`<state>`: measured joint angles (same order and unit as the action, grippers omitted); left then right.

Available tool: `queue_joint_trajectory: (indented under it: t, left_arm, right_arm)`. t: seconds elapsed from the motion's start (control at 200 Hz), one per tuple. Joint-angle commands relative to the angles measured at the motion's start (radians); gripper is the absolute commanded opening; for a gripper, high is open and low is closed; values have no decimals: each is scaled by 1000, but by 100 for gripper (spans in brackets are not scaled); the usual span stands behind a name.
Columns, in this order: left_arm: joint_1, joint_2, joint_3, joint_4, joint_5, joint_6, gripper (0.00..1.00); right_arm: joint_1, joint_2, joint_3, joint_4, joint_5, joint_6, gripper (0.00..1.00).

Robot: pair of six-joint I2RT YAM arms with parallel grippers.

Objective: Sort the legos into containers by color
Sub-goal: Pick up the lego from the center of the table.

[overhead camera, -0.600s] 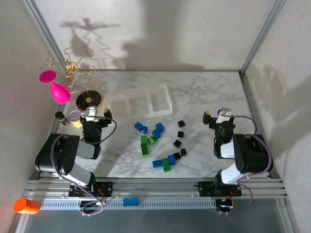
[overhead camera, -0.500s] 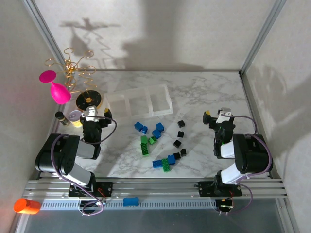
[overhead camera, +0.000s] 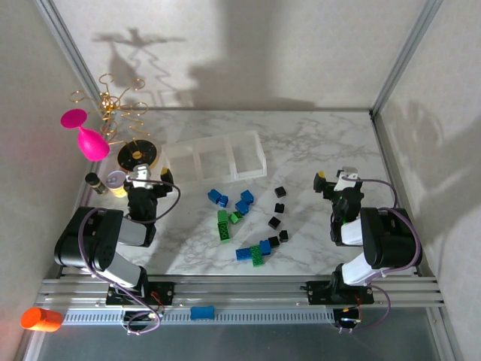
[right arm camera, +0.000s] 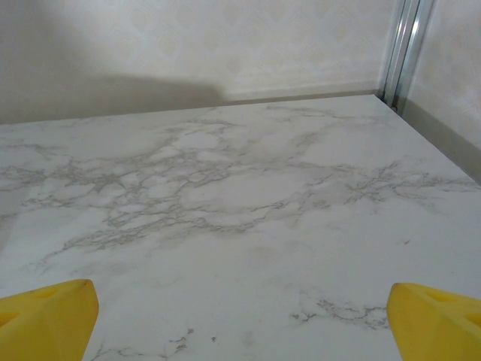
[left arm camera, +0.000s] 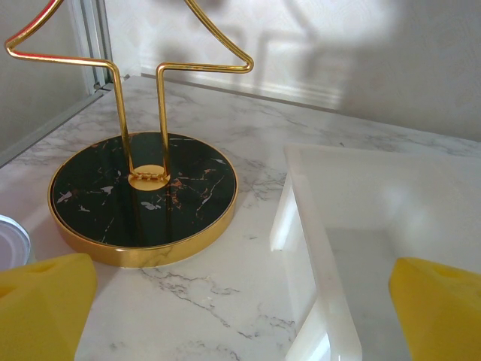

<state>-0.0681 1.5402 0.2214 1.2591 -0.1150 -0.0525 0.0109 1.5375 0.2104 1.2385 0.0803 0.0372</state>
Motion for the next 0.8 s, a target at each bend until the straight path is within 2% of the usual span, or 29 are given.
queue_joint_trajectory:
  t: [0.0, 0.526, 0.716, 0.796]
  left_arm:
    - [10, -6, 17, 3, 18, -5, 99]
    - [8, -11, 13, 11, 18, -2, 99]
    - [-29, -102, 88, -207, 28, 45, 99]
    - [-57, -134, 88, -241, 26, 70, 99]
  right_arm:
    - [4, 6, 14, 37, -7, -11, 99]
    - [3, -3, 17, 25, -12, -13, 99]
    - [4, -45, 5, 12, 0, -6, 99]
    - [4, -77, 3, -14, 14, -1, 99]
